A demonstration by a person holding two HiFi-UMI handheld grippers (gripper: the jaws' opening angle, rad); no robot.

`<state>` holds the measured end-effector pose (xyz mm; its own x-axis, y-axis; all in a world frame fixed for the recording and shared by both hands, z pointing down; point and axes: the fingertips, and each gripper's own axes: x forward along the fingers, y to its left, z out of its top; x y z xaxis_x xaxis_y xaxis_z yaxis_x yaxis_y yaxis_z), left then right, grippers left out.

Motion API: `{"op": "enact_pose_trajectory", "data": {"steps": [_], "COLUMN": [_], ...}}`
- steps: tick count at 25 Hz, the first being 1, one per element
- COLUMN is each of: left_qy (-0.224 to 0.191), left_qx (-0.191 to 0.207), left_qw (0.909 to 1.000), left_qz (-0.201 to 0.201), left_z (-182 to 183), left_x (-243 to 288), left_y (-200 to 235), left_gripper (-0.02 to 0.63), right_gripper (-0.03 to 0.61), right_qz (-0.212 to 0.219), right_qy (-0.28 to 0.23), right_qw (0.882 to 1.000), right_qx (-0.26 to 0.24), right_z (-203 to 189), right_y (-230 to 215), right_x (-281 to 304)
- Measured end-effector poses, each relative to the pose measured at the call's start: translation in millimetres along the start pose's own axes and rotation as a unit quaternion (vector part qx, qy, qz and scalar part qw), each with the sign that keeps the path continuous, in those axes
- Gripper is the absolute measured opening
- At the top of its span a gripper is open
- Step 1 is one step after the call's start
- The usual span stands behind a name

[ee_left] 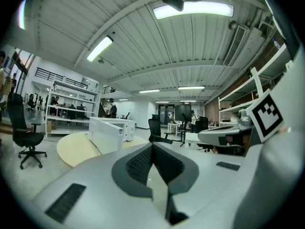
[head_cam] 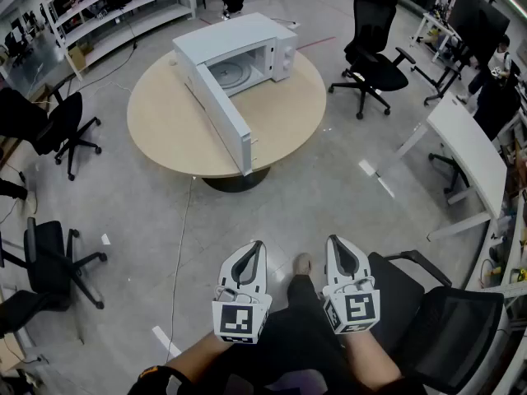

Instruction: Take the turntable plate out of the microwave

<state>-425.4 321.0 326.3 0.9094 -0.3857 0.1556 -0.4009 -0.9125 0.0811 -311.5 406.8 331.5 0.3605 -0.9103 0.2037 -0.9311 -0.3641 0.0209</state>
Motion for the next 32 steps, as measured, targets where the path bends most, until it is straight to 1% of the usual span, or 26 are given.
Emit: {"op": "enact_pose_trajectory", "data": {"steps": [6, 9, 12, 17, 22, 26, 30, 32], "left_qy": [0.002, -0.002, 0.015, 0.023, 0.016, 0.010, 0.013, 0.012], "left_qx": [0.007, 0.009, 0.006, -0.002, -0.013, -0.027, -0.061, -0.069], "left_qw": [0.9999, 0.9997, 0.9992, 0.9980, 0.9961, 0.9931, 0.9872, 0.9841], "left_qz": [0.013, 0.024, 0.037, 0.058, 0.086, 0.114, 0.147, 0.163], "left_z": [12, 22, 30, 44, 55, 67, 68, 66], "left_x": [63, 112, 166, 252, 316, 342, 364, 377], "left_y": [3, 3, 1, -3, -3, 10, 34, 50], "left_gripper": [0.048, 0.048, 0.048, 0.048, 0.048, 0.048, 0.048, 0.048], "right_gripper": [0.015, 0.015, 0.015, 0.015, 0.015, 0.015, 0.015, 0.015], "right_qz": [0.011, 0.024, 0.040, 0.059, 0.084, 0.104, 0.129, 0.144], "right_qy": [-0.007, -0.003, 0.005, 0.005, -0.009, -0.015, -0.018, -0.018], "right_qw": [1.000, 1.000, 0.999, 0.998, 0.996, 0.994, 0.991, 0.989], "right_qx": [0.009, 0.014, 0.017, 0.022, 0.005, -0.010, -0.019, -0.029], "right_z": [7, 8, 10, 18, 29, 43, 54, 57], "right_y": [-47, -80, -118, -181, -232, -251, -255, -253], "right_x": [53, 89, 126, 181, 223, 255, 288, 310]}}
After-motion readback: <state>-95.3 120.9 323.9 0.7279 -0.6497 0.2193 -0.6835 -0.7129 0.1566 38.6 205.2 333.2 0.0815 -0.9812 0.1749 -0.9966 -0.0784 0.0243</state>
